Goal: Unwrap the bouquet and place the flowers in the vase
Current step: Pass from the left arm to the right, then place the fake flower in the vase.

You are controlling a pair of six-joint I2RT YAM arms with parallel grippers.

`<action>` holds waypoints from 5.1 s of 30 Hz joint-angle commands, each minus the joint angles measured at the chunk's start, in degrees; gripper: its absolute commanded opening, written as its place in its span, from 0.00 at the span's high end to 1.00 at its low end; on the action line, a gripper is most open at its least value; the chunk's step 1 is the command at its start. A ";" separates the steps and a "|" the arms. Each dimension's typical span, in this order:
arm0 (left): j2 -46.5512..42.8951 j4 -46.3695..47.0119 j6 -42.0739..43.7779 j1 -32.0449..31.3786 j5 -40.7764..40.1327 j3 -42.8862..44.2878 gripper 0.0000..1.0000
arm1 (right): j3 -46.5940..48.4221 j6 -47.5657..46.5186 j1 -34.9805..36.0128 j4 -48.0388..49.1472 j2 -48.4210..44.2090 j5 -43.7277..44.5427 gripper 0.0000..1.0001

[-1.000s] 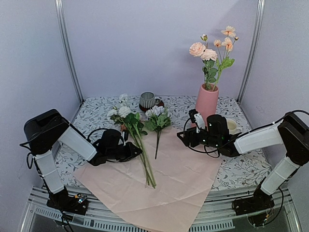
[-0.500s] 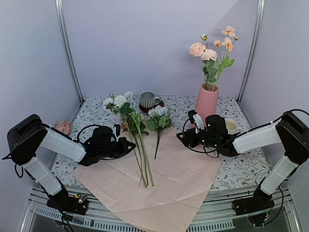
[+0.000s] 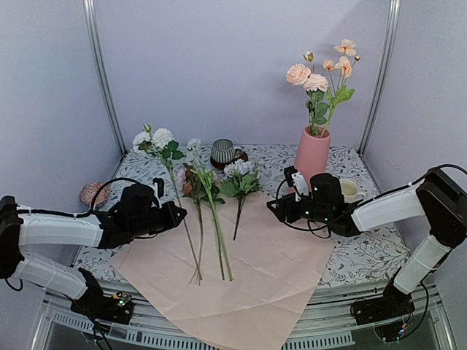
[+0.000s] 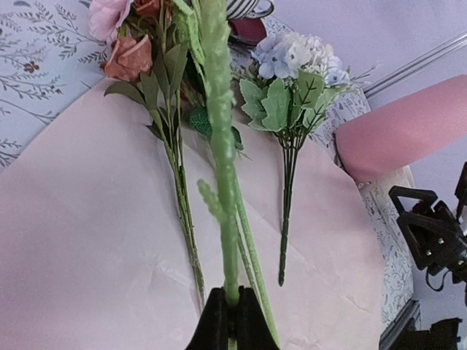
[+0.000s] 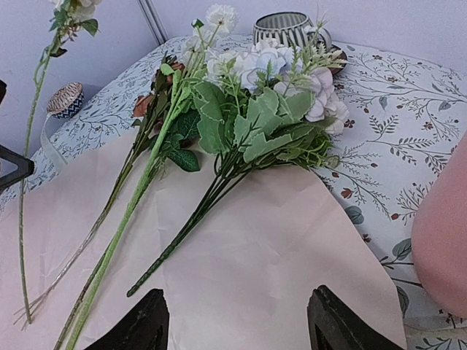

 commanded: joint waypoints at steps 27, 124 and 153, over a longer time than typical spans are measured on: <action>-18.68 5.95 19.67 -1.02 23.87 -2.14 1.00 | -0.78 -0.97 1.21 2.08 -2.72 -4.18 0.33; -15.19 9.82 30.46 -16.13 13.30 0.62 0.02 | 15.76 -7.68 13.63 -24.34 -27.29 17.38 0.97; -16.85 7.78 31.80 -16.05 10.86 0.97 0.03 | 33.36 -36.66 13.61 -16.29 -38.23 42.72 0.97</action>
